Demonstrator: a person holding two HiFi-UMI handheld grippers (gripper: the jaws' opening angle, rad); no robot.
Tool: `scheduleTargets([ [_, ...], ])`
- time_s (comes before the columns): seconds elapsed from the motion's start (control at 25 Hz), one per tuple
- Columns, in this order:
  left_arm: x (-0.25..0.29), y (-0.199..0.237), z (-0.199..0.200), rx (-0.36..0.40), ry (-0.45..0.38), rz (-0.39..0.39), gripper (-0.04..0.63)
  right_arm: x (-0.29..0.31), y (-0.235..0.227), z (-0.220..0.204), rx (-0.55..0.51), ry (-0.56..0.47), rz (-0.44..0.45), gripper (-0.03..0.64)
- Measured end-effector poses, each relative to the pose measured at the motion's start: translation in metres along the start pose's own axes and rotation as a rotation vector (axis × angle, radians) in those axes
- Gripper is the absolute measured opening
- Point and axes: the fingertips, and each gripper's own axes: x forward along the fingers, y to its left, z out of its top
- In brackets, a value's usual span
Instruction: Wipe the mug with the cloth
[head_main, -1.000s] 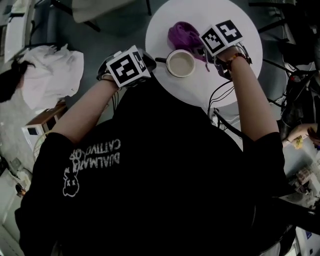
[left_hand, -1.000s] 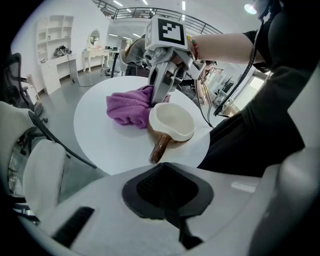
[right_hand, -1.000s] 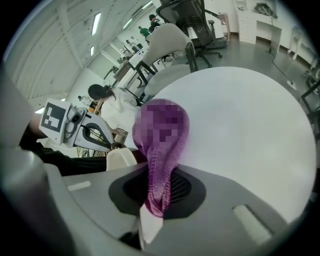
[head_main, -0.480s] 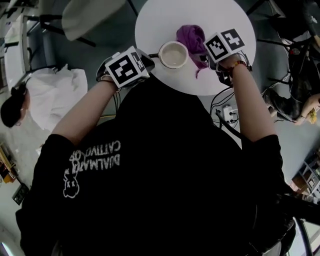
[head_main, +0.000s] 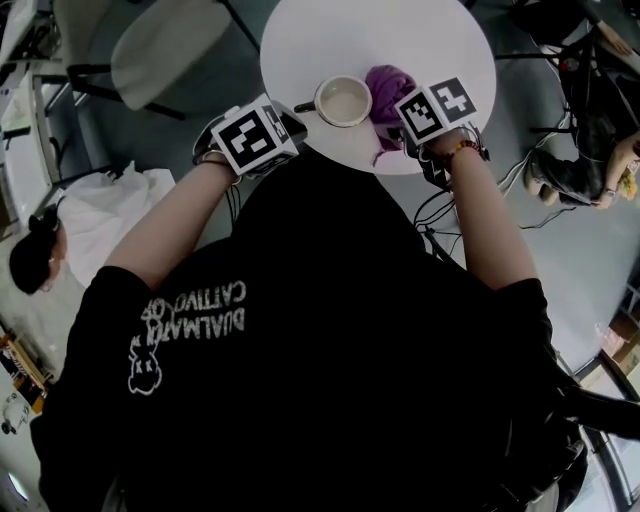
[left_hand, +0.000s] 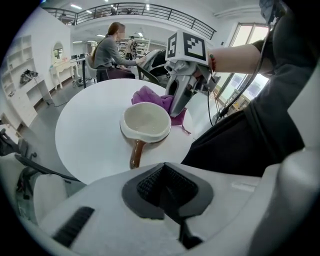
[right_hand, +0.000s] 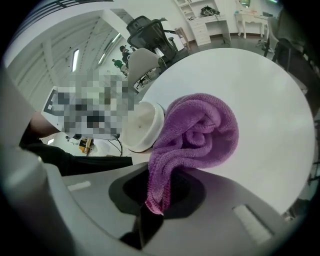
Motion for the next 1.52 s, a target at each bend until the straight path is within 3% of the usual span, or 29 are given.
scheduleTargets([
  [0.32, -0.010, -0.016, -0.021, 0.063, -0.011, -0.028, 0.002, 0.009, 0.029, -0.028, 0.091, -0.015, -0.074, 0.043],
  [0.56, -0.012, -0.021, -0.020, 0.066, -0.051, -0.035, 0.003, 0.020, 0.063, -0.041, 0.075, 0.028, -0.065, 0.043],
  [0.76, -0.015, -0.024, -0.014, 0.048, -0.086, -0.028, 0.003, 0.024, 0.082, -0.040, 0.006, 0.088, -0.059, 0.043],
  [1.16, -0.028, -0.026, -0.047, -0.031, -0.149, 0.007, 0.003, 0.049, 0.130, -0.026, -0.158, 0.210, -0.049, 0.042],
  [1.36, -0.034, -0.028, -0.056, -0.062, -0.165, 0.035, 0.003, 0.054, 0.142, -0.010, -0.231, 0.204, -0.060, 0.042],
  [1.52, -0.040, -0.029, -0.066, -0.089, -0.166, 0.051, 0.003, 0.059, 0.144, 0.010, -0.277, 0.137, -0.098, 0.042],
])
